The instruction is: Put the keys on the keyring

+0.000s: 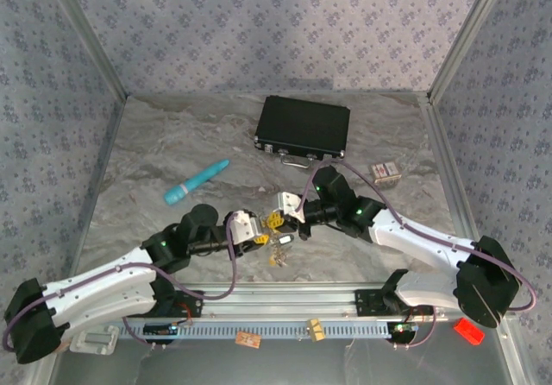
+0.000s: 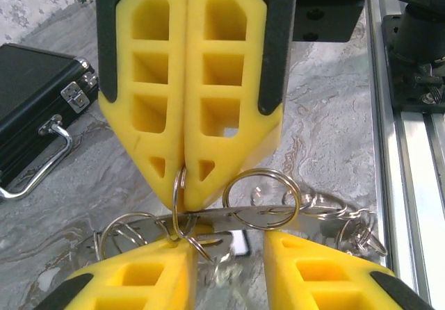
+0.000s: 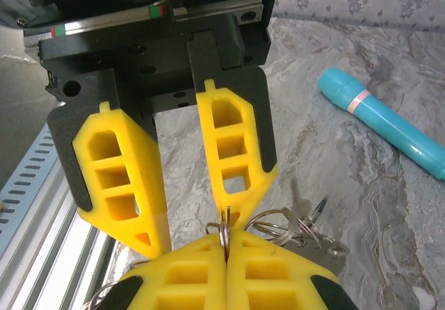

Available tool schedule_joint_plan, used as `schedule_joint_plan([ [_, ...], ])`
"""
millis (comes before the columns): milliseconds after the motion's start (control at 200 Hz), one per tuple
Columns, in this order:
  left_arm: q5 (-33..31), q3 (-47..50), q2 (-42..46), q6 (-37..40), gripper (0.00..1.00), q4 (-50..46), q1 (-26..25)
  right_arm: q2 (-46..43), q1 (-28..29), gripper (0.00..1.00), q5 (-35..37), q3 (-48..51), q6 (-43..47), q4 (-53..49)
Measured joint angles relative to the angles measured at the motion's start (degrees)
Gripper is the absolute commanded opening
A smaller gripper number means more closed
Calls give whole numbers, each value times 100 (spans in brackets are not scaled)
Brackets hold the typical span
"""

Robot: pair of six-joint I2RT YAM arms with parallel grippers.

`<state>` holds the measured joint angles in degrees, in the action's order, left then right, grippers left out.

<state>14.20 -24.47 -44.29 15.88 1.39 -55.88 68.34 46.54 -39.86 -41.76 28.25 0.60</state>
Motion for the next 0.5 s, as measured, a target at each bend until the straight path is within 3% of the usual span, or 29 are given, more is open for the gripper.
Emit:
schedule_joint_plan([
  [500,448,11,243,-354,25,-245,601,2,0,0,2,0,116,-90],
])
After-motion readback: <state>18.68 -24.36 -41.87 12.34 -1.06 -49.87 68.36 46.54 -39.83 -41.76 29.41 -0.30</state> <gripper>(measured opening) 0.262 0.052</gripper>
